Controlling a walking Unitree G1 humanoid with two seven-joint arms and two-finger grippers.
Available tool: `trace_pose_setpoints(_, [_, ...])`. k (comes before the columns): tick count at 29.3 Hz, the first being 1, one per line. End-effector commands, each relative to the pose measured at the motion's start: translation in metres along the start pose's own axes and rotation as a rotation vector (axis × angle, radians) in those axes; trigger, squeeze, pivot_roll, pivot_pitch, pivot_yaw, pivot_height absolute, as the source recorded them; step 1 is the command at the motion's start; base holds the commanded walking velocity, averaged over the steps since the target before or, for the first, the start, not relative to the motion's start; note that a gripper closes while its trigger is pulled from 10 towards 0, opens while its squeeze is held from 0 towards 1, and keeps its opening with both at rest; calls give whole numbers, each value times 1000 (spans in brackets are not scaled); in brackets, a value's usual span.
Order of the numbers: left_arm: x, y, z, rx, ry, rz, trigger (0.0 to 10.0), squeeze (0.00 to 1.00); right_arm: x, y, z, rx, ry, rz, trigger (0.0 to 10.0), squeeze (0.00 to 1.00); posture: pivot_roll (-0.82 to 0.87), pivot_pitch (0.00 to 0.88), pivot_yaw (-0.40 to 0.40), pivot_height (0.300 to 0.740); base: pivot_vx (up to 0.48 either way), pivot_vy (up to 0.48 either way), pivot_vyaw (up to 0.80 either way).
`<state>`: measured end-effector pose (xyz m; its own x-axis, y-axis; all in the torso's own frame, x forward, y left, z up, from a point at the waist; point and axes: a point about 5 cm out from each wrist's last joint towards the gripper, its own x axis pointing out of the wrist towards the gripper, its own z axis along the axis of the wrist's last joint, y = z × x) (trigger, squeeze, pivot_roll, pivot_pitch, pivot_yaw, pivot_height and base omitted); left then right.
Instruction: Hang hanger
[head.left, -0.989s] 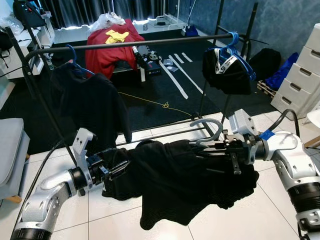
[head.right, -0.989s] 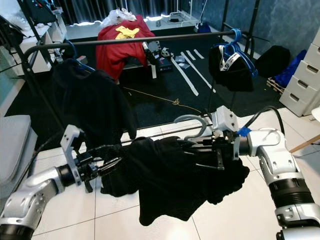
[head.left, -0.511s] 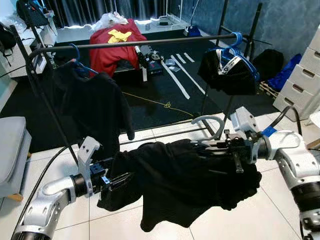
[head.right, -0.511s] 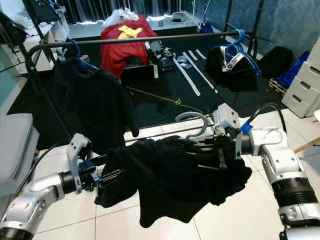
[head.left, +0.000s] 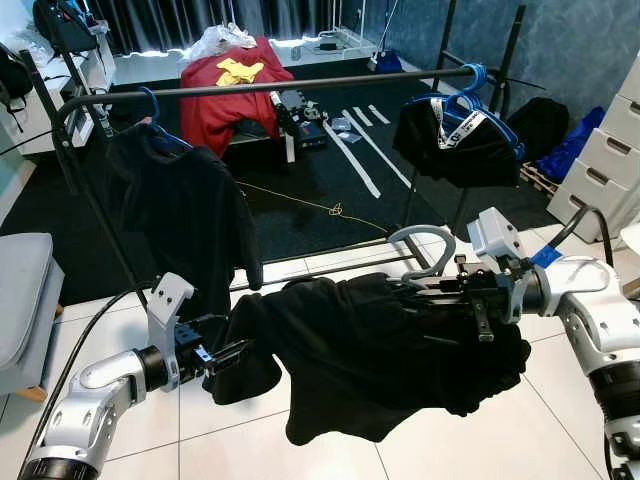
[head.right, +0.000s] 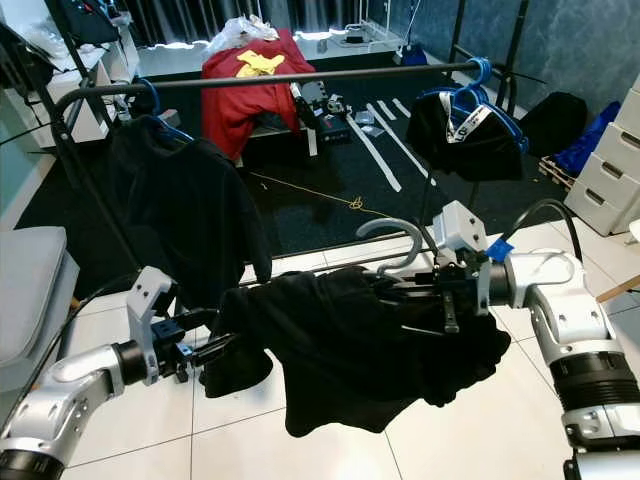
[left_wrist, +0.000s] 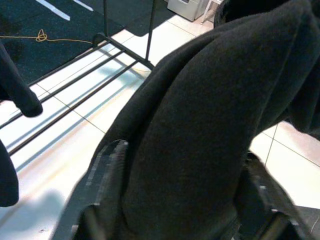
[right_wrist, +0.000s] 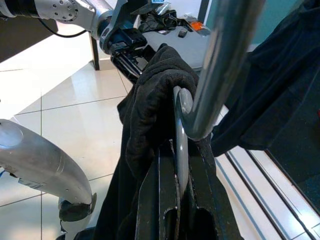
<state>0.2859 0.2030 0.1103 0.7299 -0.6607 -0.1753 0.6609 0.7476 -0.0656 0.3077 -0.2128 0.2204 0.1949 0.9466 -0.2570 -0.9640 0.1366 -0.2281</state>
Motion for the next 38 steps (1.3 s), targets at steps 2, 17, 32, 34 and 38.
trace_pose_setpoints(2, [0, 3, -1, -15, -12, 17, 0, 0, -3, -3, 16, -57, -31, -9, 10000, 0, -26, 39, 45, 740, 0, 0, 0])
trace_pose_setpoints(17, [-13, 38, 2, 24, -28, 264, 0, 0, -4, 1, 12, -32, -12, 7, 10000, 0, -25, 34, 47, 740, 0, 0, 0])
trace_pose_setpoints(32, [-32, 67, -14, 65, 69, 536, 0, 0, -10, 2, 11, -16, 4, -2, 10000, 0, -29, 33, 45, 740, 0, 0, 0])
trace_pose_setpoints(34, [-35, 70, -17, 68, 86, 578, 0, 0, -11, 1, 11, -15, 6, -3, 10000, 0, -29, 35, 43, 740, 0, 0, 0])
trace_pose_setpoints(38, [-39, 74, -25, 74, 126, 642, 0, 0, -12, 1, 12, -11, 6, -3, 10000, 0, -28, 37, 41, 740, 0, 0, 0])
